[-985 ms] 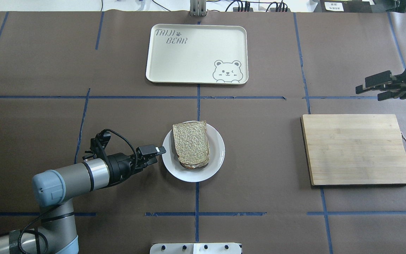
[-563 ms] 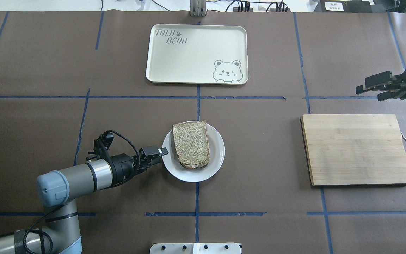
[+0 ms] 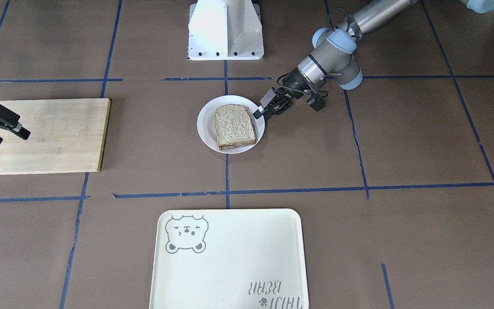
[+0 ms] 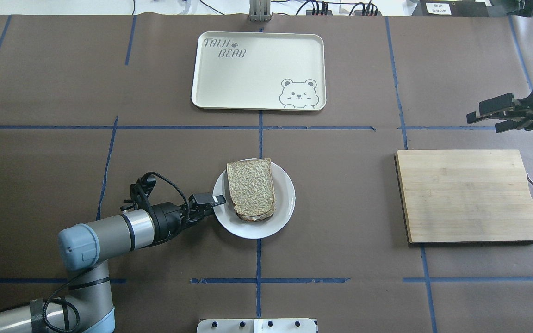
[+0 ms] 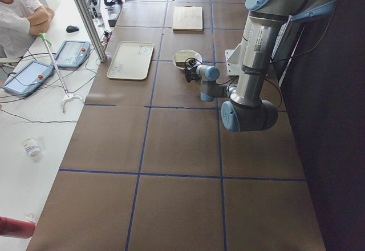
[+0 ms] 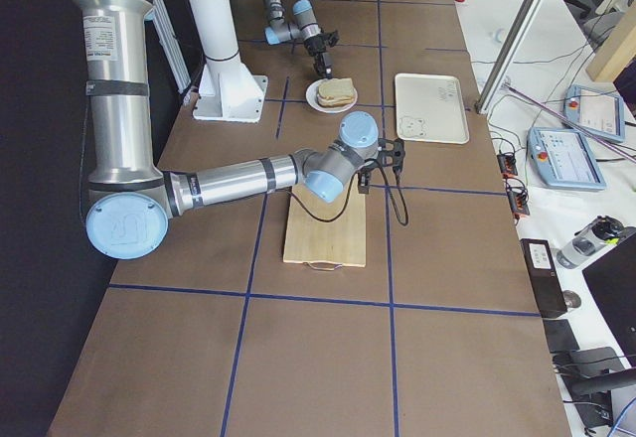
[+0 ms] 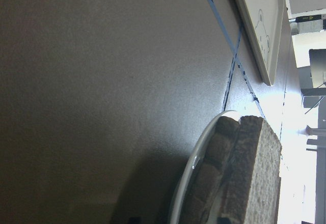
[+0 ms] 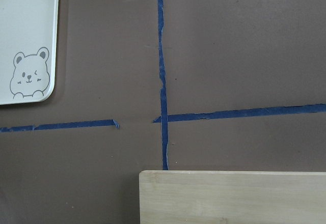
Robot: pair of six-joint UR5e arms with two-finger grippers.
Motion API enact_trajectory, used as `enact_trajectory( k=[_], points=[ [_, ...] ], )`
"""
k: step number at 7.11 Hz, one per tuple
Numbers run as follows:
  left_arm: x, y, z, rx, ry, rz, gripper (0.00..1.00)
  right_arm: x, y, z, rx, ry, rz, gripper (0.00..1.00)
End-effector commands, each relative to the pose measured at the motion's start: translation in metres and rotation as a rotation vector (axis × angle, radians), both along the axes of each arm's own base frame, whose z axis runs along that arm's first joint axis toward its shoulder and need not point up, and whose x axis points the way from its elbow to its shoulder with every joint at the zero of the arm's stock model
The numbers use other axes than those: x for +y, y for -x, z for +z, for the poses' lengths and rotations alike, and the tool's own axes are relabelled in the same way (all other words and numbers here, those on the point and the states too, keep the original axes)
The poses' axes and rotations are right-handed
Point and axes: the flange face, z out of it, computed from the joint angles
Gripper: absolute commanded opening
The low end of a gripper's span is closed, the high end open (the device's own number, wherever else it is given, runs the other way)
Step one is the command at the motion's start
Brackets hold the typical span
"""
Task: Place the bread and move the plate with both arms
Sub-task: 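Grip the white plate rim nearest the left gripper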
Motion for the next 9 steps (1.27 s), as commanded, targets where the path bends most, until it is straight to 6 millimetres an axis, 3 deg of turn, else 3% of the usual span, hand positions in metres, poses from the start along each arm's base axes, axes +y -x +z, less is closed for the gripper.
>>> enact_trajectory(
  k=[1, 4, 5, 7, 9],
  points=[
    [-0.0017, -0.0061, -0.0003, -0.001, -0.001, 0.0, 0.49, 0.0004, -0.0005, 0.0001, -0.001, -0.001, 0.0, 1.0],
    [-0.0019, -0.0137, -0.0041, 0.002, 0.0, 0.005, 0.44, 0.0008, -0.0007, 0.0009, -0.001, 0.001, 0.0, 1.0],
    [-0.0002, -0.015, -0.005, 0.004, -0.001, 0.008, 0.37, 0.001, 0.0001, 0.0009, -0.001, 0.001, -0.002, 1.0],
    [-0.0002, -0.015, -0.005, 0.004, -0.001, 0.008, 0.12, 0.0023, -0.0005, 0.0038, 0.001, 0.005, -0.002, 1.0],
    [-0.0004, -0.0156, -0.0086, 0.01, -0.003, 0.008, 0.06, 0.0023, -0.0005, 0.0038, 0.001, 0.005, -0.002, 1.0]
  ],
)
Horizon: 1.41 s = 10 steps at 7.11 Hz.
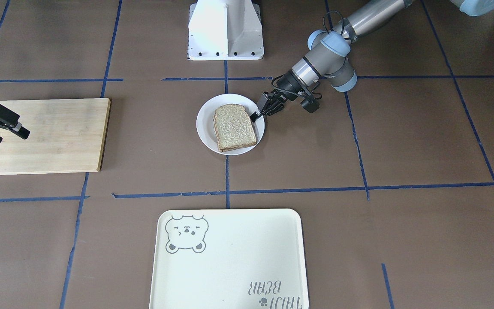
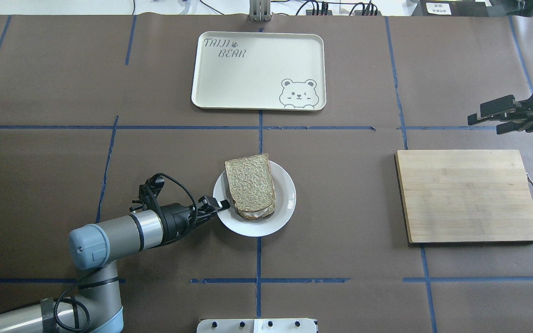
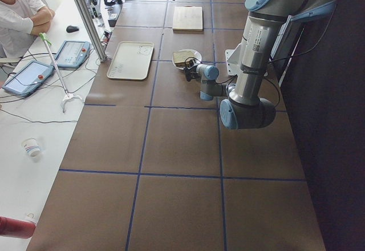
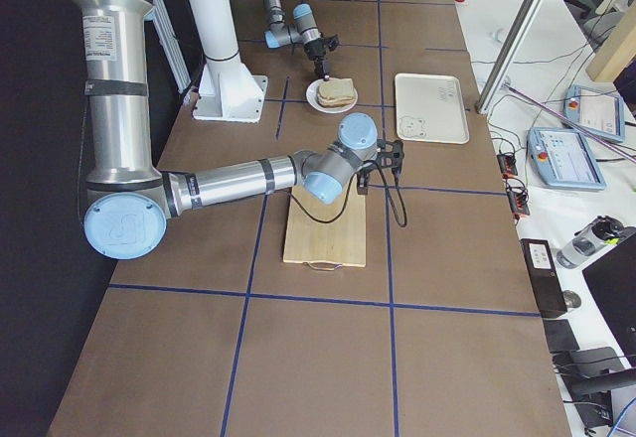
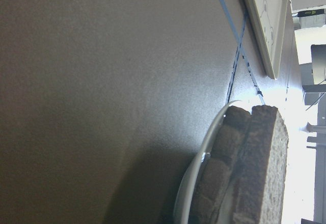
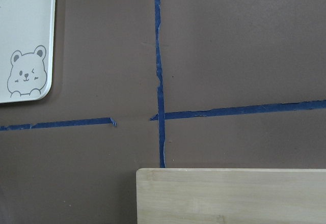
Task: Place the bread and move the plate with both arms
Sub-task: 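Slide the plate with the left gripper onto the bear tray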
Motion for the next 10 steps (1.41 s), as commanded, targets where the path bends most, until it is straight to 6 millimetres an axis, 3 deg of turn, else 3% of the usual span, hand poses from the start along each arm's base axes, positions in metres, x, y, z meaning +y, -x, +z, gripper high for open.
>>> enact_trajectory(
  k=[1, 3, 6, 7, 8, 9, 10],
  points=[
    [0.0, 0.0, -0.007, 0.014, -0.004, -0.001, 0.03, 0.0, 0.0, 0.0, 0.0, -0.001, 0.0, 1.0],
    [-0.007, 0.005, -0.023, 0.059, -0.018, -0.015, 0.01, 0.003, -0.002, 0.003, 0.001, 0.004, 0.0, 1.0],
    [-0.073, 0.038, -0.055, 0.102, -0.036, -0.131, 0.0, 0.007, -0.005, 0.009, 0.002, 0.008, 0.0, 1.0],
    [-0.1, 0.052, -0.057, 0.099, -0.023, -0.175, 0.0, 0.009, -0.007, 0.008, -0.01, 0.013, -0.009, 1.0],
    [-0.135, 0.04, -0.063, 0.099, 0.023, -0.206, 0.0, 0.01, -0.012, 0.009, -0.016, 0.016, -0.01, 1.0],
    [-0.171, 0.011, -0.072, 0.068, 0.043, -0.231, 0.0, 0.012, -0.014, 0.01, -0.016, 0.018, -0.008, 1.0],
    [-0.2, -0.003, -0.074, 0.046, 0.079, -0.252, 0.0, 0.013, -0.014, 0.01, -0.016, 0.019, -0.009, 1.0]
  ],
)
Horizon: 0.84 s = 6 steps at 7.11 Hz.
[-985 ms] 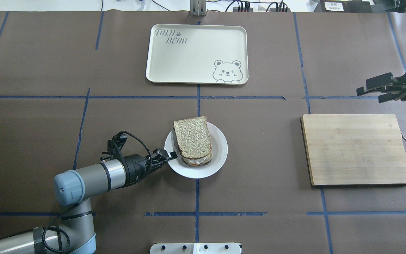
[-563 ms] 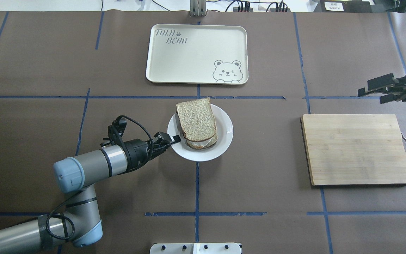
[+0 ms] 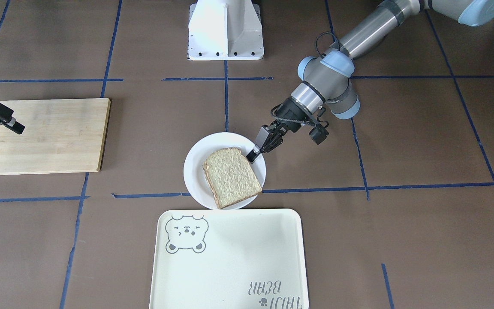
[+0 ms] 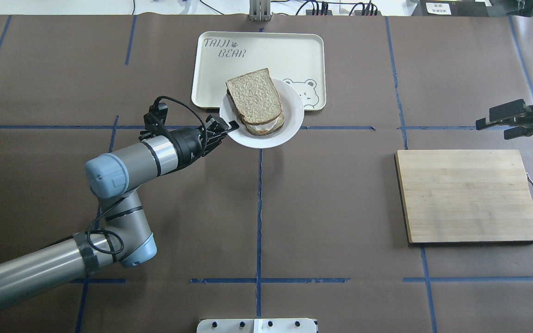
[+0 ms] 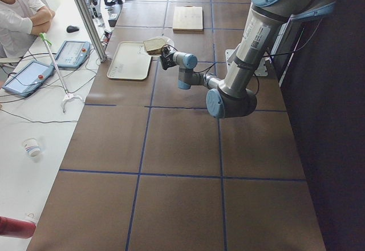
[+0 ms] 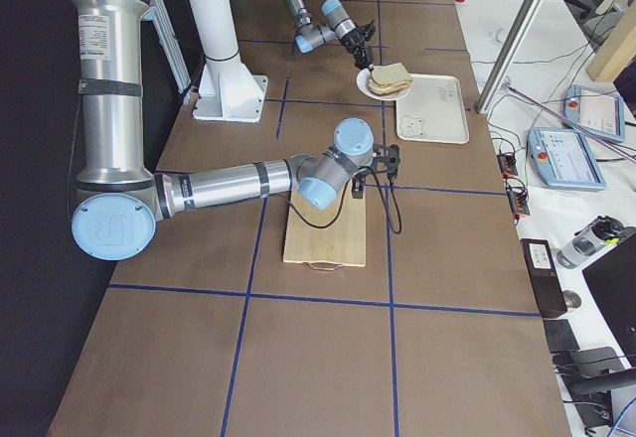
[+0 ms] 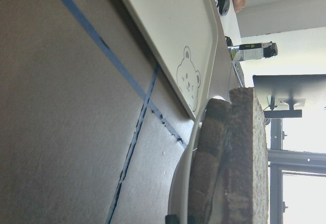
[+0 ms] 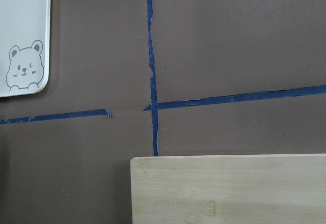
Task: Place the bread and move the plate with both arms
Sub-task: 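Slide the plate with the left gripper onto the bear tray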
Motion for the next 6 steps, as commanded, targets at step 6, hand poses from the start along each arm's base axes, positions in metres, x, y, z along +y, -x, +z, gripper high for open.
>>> enact_trajectory(
  k=[6],
  points=[
    [-0.125, -0.052, 0.015, -0.1, 0.24, -0.09, 0.0, 0.0, -0.005, 0.0, 0.0, 0.001, 0.009, 1.0]
  ],
)
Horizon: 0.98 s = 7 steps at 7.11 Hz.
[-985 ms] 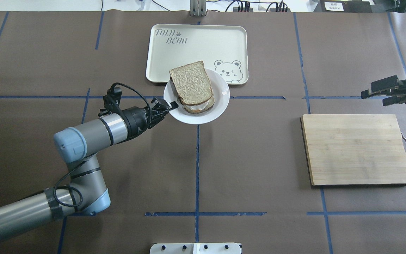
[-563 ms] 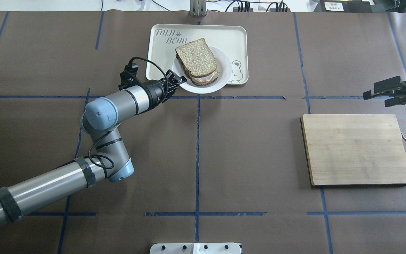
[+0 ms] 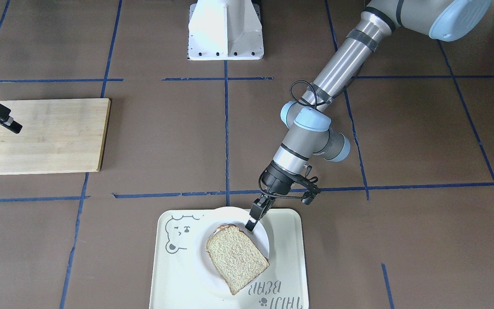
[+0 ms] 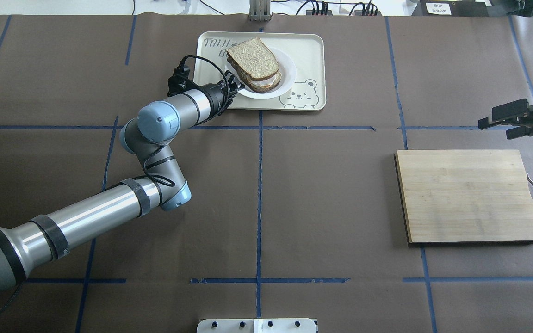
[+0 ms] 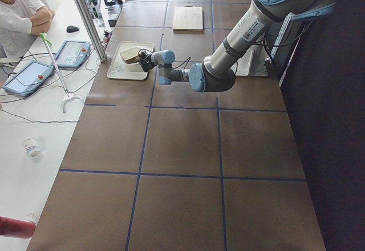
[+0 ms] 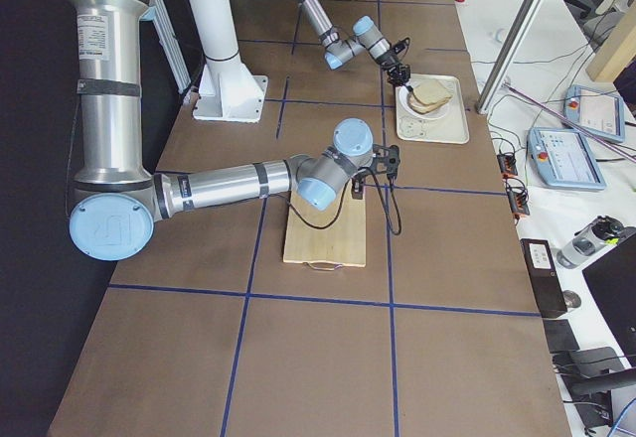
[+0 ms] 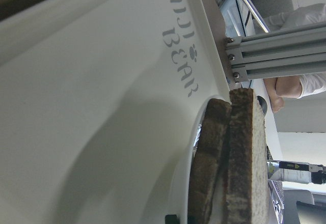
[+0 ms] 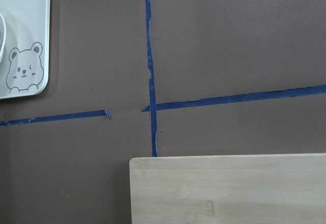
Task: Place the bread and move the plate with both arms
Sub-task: 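Release the plate on the tray and open the left gripper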
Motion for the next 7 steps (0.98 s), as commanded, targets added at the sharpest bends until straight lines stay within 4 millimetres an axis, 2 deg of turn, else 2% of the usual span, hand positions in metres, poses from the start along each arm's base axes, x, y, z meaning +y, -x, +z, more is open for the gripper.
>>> enact_trajectory(
  k=[1, 2, 3, 4, 6, 7],
  points=[
    [-0.005, -0.005, 0.006, -0.016, 0.02, -0.002, 0.0, 0.0, -0.001, 0.0, 0.001, -0.003, 0.003, 1.0],
    [-0.006, -0.006, 0.003, -0.016, 0.021, -0.002, 0.05, 0.001, -0.001, -0.001, 0.0, -0.003, 0.004, 1.0],
    [-0.006, -0.006, 0.003, -0.016, 0.021, -0.002, 0.18, 0.001, -0.001, -0.001, 0.0, -0.003, 0.004, 1.0],
    [-0.007, -0.007, -0.001, -0.013, 0.017, -0.002, 0.39, 0.002, -0.002, 0.0, 0.001, -0.001, 0.004, 1.0],
    [-0.005, -0.004, -0.004, -0.005, 0.005, 0.0, 0.41, 0.002, -0.002, 0.0, 0.002, -0.002, 0.003, 1.0],
    [0.0, 0.002, 0.008, -0.017, 0.001, 0.003, 0.42, 0.002, -0.002, 0.002, 0.004, 0.0, 0.004, 1.0]
  ],
)
